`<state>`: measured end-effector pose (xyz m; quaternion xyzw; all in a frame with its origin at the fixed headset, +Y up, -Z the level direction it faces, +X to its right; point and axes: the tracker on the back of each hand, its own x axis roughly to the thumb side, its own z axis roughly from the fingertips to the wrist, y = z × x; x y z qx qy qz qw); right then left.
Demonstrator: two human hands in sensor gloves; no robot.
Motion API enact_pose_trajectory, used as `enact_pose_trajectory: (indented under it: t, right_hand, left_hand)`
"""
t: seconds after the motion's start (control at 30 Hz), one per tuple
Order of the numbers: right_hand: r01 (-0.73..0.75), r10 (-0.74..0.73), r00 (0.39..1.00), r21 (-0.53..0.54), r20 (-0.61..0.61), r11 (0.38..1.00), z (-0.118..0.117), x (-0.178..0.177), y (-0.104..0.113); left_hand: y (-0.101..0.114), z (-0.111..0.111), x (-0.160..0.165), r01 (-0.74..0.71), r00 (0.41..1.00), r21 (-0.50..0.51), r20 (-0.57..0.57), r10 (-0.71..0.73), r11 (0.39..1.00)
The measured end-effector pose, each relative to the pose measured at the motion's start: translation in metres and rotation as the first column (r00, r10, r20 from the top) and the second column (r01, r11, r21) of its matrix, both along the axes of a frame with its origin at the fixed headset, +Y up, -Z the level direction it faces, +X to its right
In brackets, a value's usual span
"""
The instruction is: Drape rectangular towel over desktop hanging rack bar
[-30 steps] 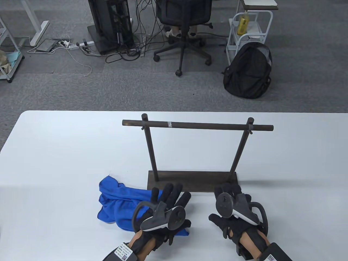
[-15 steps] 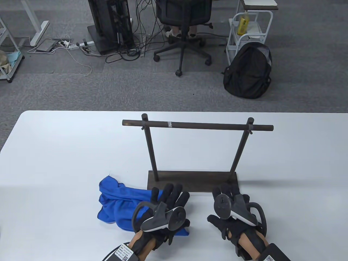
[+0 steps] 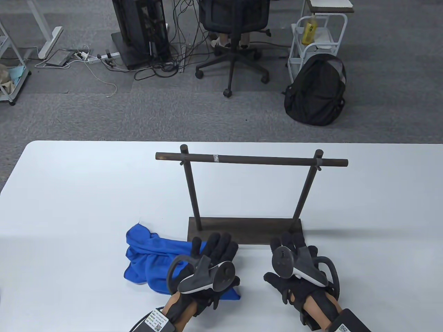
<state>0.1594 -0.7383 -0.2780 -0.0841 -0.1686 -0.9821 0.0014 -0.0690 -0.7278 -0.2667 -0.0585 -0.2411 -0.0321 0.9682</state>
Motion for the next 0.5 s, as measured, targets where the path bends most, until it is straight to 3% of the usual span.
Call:
enact_pose_trajectory:
  t: [0.5]
  right_hand:
    - [-0.007, 0.007, 1.000, 0.001, -0.017, 1.000, 0.0009, -0.0045, 0.0007]
  left_hand:
    - [-0.0037, -0.0068, -0.0111, -0.021, 0.999, -0.049, -0.037, 0.020, 0.999]
